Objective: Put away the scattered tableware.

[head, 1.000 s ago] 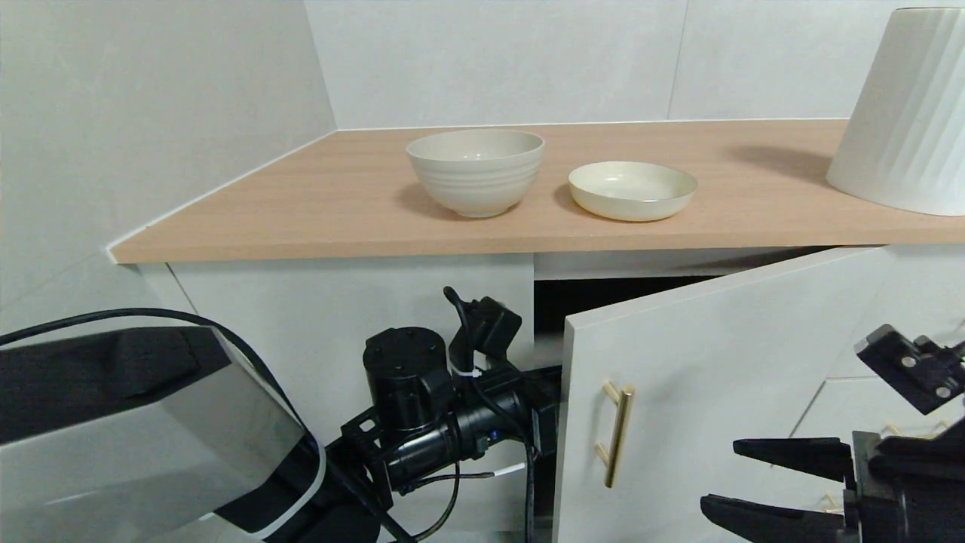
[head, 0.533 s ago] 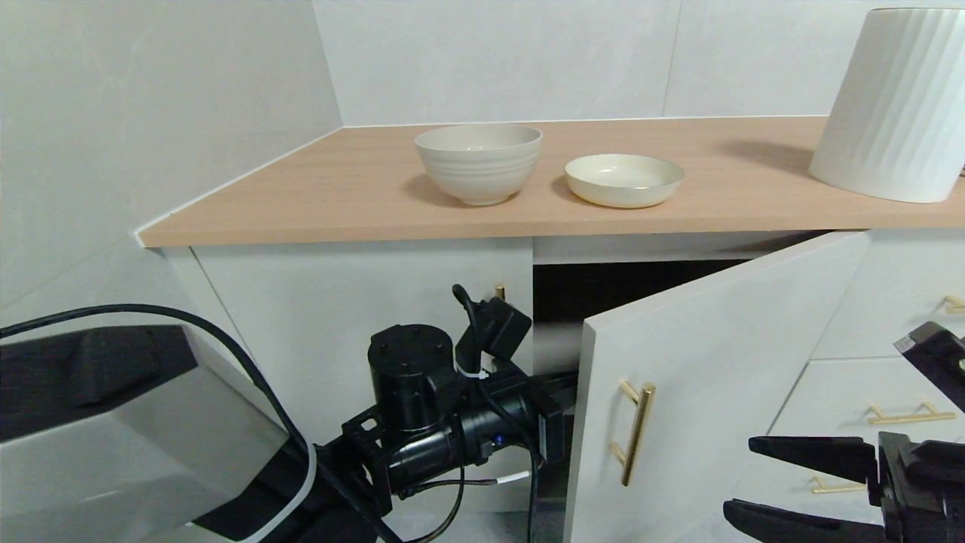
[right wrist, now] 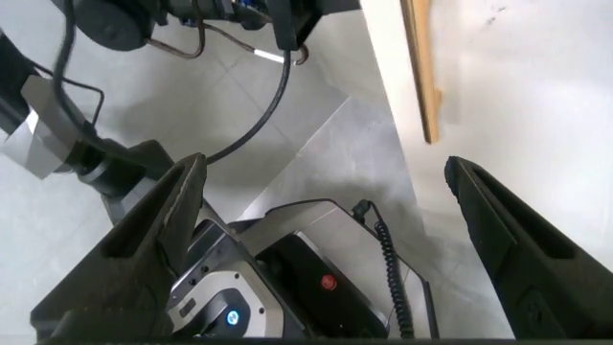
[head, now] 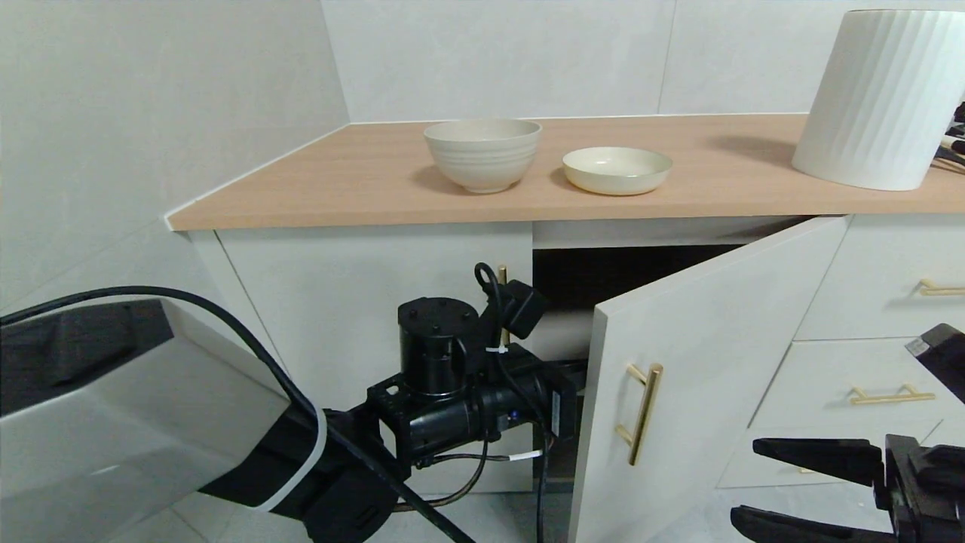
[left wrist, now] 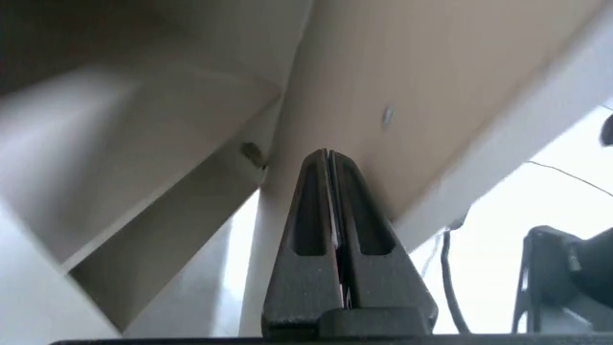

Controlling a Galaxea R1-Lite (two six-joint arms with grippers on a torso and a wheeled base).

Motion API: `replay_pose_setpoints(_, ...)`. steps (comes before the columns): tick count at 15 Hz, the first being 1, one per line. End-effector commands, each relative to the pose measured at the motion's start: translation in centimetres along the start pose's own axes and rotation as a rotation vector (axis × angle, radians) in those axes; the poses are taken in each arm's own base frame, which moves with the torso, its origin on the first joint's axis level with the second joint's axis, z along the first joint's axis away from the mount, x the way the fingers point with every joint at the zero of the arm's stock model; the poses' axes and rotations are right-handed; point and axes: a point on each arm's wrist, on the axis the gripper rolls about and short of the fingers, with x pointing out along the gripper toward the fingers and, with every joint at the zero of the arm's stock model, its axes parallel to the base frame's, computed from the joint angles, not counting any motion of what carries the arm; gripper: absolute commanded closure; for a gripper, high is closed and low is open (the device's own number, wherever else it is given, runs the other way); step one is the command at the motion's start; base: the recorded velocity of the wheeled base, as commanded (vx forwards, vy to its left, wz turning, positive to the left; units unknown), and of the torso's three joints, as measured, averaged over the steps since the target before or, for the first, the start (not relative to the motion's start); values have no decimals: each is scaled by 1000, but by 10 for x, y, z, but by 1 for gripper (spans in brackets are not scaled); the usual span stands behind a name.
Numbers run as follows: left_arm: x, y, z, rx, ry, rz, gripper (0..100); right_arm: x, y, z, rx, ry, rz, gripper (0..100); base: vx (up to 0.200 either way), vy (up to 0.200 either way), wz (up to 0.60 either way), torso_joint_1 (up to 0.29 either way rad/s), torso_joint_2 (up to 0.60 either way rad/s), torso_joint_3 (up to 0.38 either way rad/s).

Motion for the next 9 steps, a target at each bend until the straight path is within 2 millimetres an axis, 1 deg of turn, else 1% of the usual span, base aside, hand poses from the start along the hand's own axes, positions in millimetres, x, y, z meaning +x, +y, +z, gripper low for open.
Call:
replay_pose_setpoints(1,5,-5,9,9,-18,-12,100,0,1,0,-2,1,8,0,0,0,0,0,0,0)
replay_pose_setpoints(2,7,-7,11,8,-17,-3,100,-1,2,0,-5,-3,14,0,0,0,0,0,0,0)
replay_pose_setpoints(8,15,-15,18,10,-12,-7,100,-6,7,0,-19,-17,40,0,-200,0,0,6,4,-2)
replay_pose_setpoints(9,17,-15,19,8,-4,-5,100,-7,7,0,-18,-20,41,0,0,0,0,0,0,0)
